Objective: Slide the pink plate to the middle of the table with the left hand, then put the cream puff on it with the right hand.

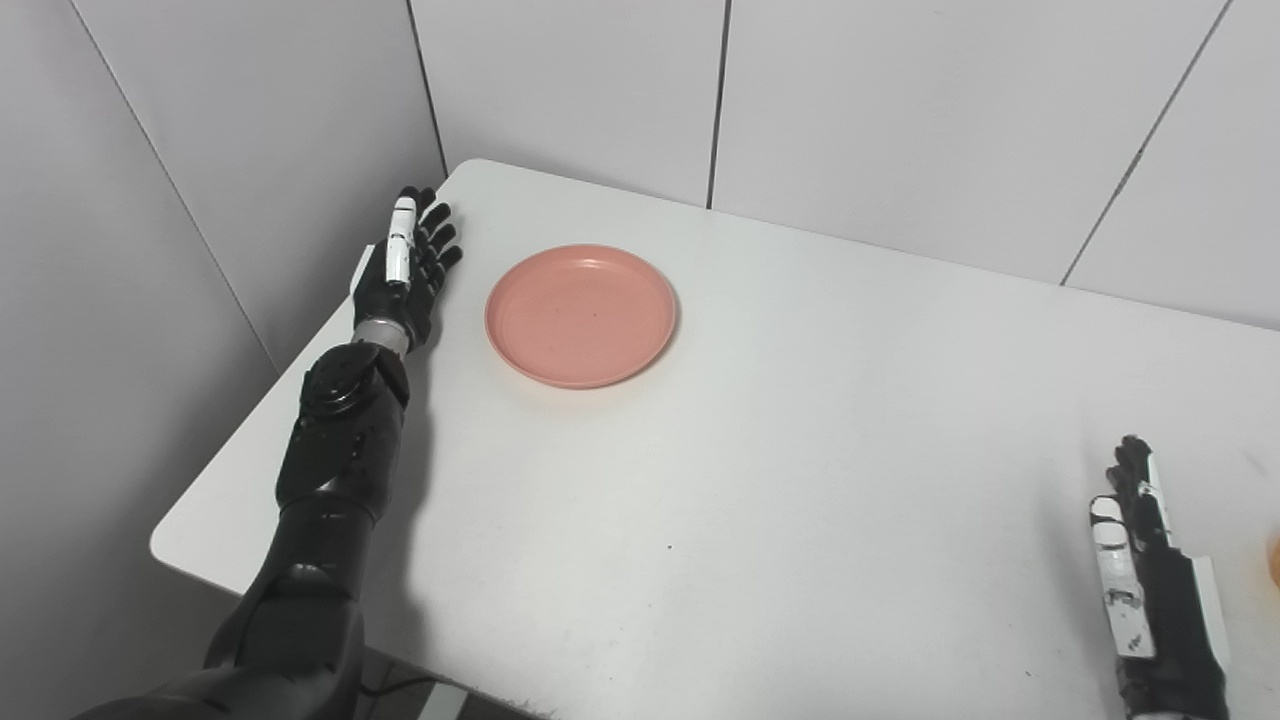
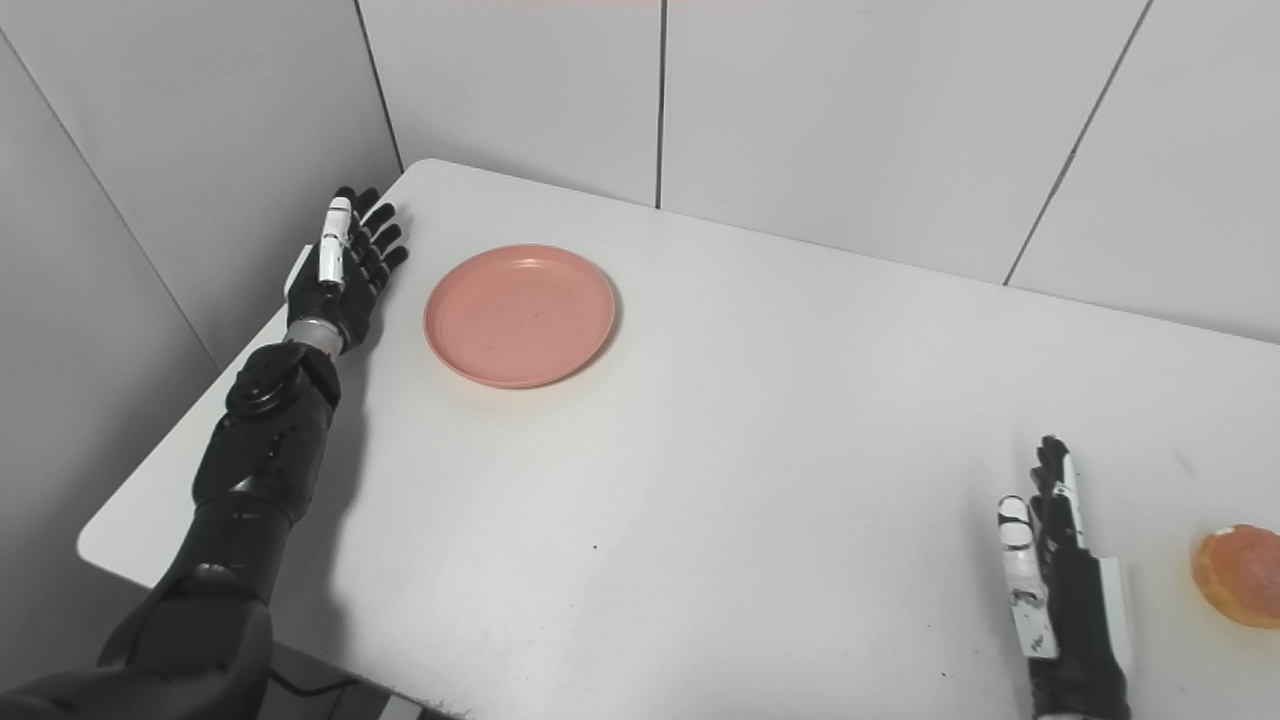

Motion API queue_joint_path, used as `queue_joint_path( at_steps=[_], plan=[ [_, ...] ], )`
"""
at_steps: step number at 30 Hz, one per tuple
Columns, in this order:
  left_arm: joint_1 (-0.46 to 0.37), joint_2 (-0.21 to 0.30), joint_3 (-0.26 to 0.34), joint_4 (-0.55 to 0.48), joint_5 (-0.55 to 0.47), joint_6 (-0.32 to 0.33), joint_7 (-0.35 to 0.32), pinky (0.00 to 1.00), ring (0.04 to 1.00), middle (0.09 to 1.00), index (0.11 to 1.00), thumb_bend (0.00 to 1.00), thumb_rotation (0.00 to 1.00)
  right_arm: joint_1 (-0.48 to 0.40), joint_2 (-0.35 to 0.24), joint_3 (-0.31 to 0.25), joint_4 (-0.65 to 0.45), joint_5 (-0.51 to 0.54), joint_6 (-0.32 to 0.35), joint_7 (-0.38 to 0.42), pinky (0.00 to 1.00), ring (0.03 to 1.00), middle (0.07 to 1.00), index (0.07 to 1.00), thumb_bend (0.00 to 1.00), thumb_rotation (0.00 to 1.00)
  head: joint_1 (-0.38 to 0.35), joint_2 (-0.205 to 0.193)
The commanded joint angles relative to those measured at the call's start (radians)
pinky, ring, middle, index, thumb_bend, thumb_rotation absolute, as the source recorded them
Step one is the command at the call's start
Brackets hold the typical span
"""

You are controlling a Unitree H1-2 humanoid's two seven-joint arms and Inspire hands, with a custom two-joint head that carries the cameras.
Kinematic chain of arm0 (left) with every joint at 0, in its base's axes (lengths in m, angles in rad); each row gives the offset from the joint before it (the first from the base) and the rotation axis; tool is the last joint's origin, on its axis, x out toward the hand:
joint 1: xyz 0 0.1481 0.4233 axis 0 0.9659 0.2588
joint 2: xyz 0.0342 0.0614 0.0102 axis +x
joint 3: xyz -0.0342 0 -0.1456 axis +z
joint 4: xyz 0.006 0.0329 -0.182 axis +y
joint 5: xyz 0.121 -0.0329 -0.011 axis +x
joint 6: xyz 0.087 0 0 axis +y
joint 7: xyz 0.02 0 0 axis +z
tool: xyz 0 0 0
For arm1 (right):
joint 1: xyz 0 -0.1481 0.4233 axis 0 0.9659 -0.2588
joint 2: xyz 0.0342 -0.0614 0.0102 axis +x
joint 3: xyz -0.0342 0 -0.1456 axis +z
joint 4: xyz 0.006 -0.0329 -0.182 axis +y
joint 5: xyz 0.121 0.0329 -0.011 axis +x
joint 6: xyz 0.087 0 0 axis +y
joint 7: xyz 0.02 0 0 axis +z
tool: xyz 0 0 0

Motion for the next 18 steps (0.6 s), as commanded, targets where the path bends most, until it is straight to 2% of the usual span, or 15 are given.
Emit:
queue_joint_path(
  at_steps=[1,6,11,18],
  plan=[
    [-0.040,0.022,0.002,0.017,-0.006,-0.034,-0.013,0.98,0.961,0.952,0.931,0.40,1.00,0.034,0.009,0.008,0.004,-0.005,0.011,0.001,1.00,1.000,1.000,0.992,0.13,1.00,-0.001,0.001],
    [-0.035,0.003,0.001,0.004,-0.002,-0.016,0.013,0.96,0.945,0.935,0.915,0.40,1.00,0.035,0.010,0.005,0.003,0.012,0.008,0.006,1.00,1.000,1.000,0.996,0.12,1.00,-0.002,0.005],
    [-0.032,0.000,-0.006,0.019,-0.014,-0.020,-0.018,0.98,0.958,0.956,0.938,0.39,1.00,0.042,0.010,0.008,-0.015,-0.001,0.019,0.002,1.00,1.000,1.000,0.993,0.11,1.00,-0.005,0.008],
    [-0.012,-0.038,-0.015,-0.029,-0.019,0.002,-0.007,0.93,0.930,0.924,0.916,0.40,1.00,0.044,0.010,0.011,-0.023,-0.005,0.030,0.005,1.00,1.000,1.000,0.992,0.09,1.00,-0.011,0.015]
  ],
)
